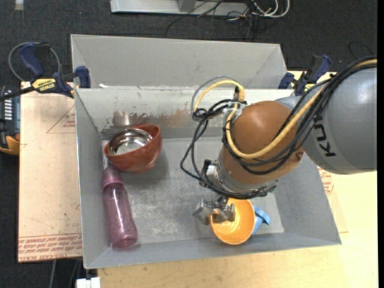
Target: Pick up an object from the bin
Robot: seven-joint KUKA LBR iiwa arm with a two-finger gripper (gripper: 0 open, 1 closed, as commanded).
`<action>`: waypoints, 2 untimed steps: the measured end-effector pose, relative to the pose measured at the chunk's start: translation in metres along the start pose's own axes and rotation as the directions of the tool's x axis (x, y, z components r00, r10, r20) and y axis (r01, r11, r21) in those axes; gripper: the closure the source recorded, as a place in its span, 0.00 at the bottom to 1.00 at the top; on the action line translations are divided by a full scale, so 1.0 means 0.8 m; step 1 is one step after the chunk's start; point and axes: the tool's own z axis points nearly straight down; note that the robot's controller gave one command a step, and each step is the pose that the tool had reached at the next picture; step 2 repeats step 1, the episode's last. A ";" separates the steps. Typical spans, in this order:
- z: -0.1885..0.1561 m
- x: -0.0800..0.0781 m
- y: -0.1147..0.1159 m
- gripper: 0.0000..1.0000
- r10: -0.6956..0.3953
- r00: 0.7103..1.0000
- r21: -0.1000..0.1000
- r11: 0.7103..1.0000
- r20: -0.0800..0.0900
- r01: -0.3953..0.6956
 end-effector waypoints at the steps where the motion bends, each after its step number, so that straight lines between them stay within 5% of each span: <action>1: -0.016 -0.001 0.000 1.00 0.002 1.000 -0.001 1.000 0.001 -0.002; 2: -0.016 -0.001 0.000 1.00 0.002 1.000 -0.001 1.000 0.001 -0.002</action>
Offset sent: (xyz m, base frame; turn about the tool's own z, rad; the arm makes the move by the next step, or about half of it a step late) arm -0.0001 0.0002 0.0161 0.0010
